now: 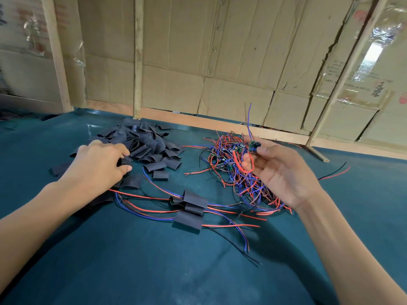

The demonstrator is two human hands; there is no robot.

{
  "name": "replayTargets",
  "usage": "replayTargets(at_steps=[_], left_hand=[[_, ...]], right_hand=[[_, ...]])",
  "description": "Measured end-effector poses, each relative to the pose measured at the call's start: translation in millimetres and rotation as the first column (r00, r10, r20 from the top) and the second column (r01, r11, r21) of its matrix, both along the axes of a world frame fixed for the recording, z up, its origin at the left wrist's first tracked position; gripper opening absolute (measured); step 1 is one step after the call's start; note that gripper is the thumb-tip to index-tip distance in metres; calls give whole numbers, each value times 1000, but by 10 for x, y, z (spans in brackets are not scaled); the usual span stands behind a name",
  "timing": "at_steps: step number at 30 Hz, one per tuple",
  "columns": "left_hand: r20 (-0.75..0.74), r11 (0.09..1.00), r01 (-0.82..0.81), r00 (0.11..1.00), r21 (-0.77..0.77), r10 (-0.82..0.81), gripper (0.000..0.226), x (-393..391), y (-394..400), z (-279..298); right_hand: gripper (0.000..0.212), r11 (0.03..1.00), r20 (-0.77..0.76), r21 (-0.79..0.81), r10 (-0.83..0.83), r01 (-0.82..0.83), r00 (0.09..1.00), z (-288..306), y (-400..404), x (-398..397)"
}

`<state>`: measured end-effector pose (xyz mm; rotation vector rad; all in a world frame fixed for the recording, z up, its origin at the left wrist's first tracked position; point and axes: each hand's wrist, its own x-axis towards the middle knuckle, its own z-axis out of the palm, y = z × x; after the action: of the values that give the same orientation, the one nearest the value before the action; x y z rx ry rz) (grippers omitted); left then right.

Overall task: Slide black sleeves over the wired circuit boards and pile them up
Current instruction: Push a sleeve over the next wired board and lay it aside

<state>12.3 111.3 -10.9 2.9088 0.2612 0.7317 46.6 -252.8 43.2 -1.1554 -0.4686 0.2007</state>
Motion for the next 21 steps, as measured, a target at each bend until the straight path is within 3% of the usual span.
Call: replayTargets(at_steps=[2,4,7,13,18,20,21], left_hand=[[74,999,27,997,-44,-23,37,-29,-20,57],[245,968,152,964,-199,-101,39,-96,-124,122],[404,812,376,894,-447,-192,44,-230,-439,208],[402,562,579,815,-591,-416,43,-419,-960,210],[398,406,610,773,-681,-495,27,-457,-1044,145],[409,274,575,776,-771,-480,26,-447,-1080,119],[418,154,535,781,-831,-464,28,-442,-1111,120]], right_hand=[[34,999,-3,-15,52,-52,999,-22,43,-23],[29,997,6,-6,83,-83,997,-42,104,-48],[25,993,9,4,117,-117,993,-74,241,-114],[24,973,34,-67,224,-222,974,-107,501,-292],[17,991,2,33,128,-128,992,-135,640,-391],[16,998,30,32,60,-61,998,-167,689,-414],[15,999,53,14,30,-30,998,-184,708,-423]])
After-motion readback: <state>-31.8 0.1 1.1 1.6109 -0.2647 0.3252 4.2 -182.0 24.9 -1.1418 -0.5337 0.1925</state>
